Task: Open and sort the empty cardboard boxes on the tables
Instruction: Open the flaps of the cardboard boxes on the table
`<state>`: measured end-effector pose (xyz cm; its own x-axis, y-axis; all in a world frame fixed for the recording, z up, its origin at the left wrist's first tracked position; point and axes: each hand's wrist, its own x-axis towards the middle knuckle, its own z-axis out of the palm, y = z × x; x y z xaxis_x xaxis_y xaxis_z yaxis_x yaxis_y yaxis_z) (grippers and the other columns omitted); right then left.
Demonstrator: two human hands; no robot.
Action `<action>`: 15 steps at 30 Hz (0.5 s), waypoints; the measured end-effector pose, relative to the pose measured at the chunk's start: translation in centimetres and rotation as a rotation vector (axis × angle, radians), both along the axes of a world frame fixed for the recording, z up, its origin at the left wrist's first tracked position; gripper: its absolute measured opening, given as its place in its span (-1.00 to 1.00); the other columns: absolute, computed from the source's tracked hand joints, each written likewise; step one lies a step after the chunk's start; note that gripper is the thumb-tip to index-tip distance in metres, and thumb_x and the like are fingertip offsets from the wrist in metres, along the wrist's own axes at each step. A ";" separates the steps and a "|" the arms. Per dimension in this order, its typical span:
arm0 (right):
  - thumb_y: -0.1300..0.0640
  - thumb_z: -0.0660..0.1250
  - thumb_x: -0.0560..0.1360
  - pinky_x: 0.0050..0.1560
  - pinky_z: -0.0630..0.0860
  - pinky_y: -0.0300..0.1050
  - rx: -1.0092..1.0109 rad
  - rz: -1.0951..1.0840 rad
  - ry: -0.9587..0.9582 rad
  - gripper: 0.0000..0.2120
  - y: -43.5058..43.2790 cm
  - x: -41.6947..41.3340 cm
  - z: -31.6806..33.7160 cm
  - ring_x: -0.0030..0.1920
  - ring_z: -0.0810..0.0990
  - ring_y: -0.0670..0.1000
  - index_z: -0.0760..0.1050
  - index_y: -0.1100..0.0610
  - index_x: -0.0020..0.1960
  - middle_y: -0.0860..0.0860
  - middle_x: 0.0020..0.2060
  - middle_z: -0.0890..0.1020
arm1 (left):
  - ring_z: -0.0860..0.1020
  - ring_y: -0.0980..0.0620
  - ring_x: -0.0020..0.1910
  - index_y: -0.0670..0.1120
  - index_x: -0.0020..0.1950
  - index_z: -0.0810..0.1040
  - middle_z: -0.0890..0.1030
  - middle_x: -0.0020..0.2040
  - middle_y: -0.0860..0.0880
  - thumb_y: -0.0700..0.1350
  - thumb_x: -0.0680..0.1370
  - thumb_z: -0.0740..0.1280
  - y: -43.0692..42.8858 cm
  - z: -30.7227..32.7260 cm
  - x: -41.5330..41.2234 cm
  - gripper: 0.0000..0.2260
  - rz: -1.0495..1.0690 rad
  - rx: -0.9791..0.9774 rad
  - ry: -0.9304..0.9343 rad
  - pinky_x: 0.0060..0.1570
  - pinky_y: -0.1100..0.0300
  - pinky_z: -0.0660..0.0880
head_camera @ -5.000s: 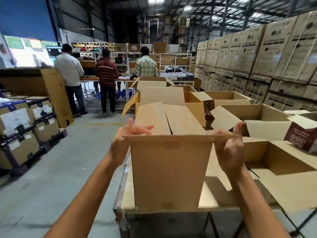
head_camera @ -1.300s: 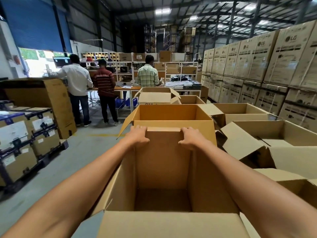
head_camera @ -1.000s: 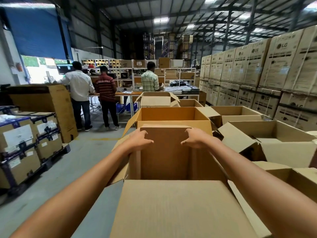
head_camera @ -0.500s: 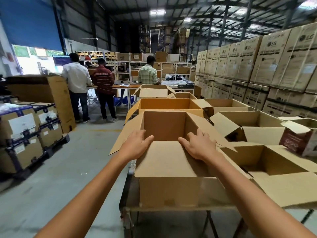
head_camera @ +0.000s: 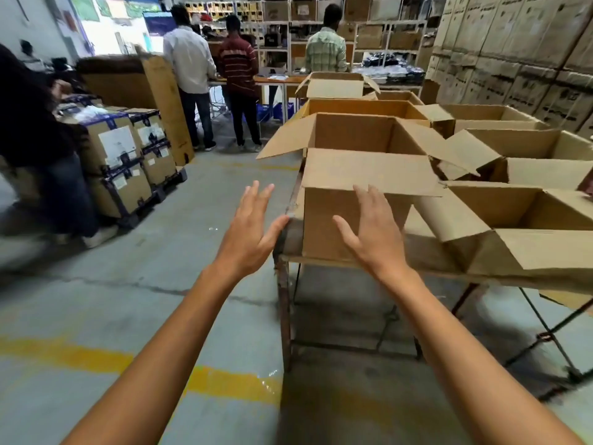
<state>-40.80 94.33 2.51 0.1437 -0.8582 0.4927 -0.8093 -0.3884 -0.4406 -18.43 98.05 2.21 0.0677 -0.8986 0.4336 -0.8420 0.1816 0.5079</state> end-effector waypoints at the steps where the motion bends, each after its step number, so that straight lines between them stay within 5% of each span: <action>1: -0.10 0.30 0.59 0.47 0.23 0.06 -0.020 0.033 -0.045 -0.37 1.4 0.8 -0.9 0.56 0.17 0.15 0.23 0.13 0.55 0.17 0.55 0.25 | -0.05 0.00 0.61 0.05 0.62 0.08 0.01 0.64 -0.04 0.16 0.65 0.16 1.4 -1.1 0.4 -0.43 0.007 0.007 0.006 0.49 0.02 0.04; 9: -0.07 0.31 0.55 0.45 0.13 -0.22 0.036 0.175 -0.183 -0.36 8.8 9.2 -9.7 0.50 0.29 0.10 0.27 0.17 0.53 0.15 0.49 0.35 | 0.10 -0.05 0.59 -0.06 0.56 0.24 0.18 0.60 -0.11 0.12 0.62 0.17 9.3 -10.3 6.4 -0.46 0.078 0.044 0.063 0.49 0.09 0.12; 15: -0.04 0.33 0.53 0.46 0.18 -0.15 0.197 0.147 -0.215 -0.35 9.3 17.6 -15.7 0.50 0.29 0.14 0.28 0.21 0.52 0.17 0.48 0.36 | 0.15 -0.05 0.58 -0.10 0.53 0.30 0.23 0.58 -0.12 0.10 0.61 0.18 11.6 -17.3 14.3 -0.46 0.190 0.130 0.190 0.49 0.08 0.18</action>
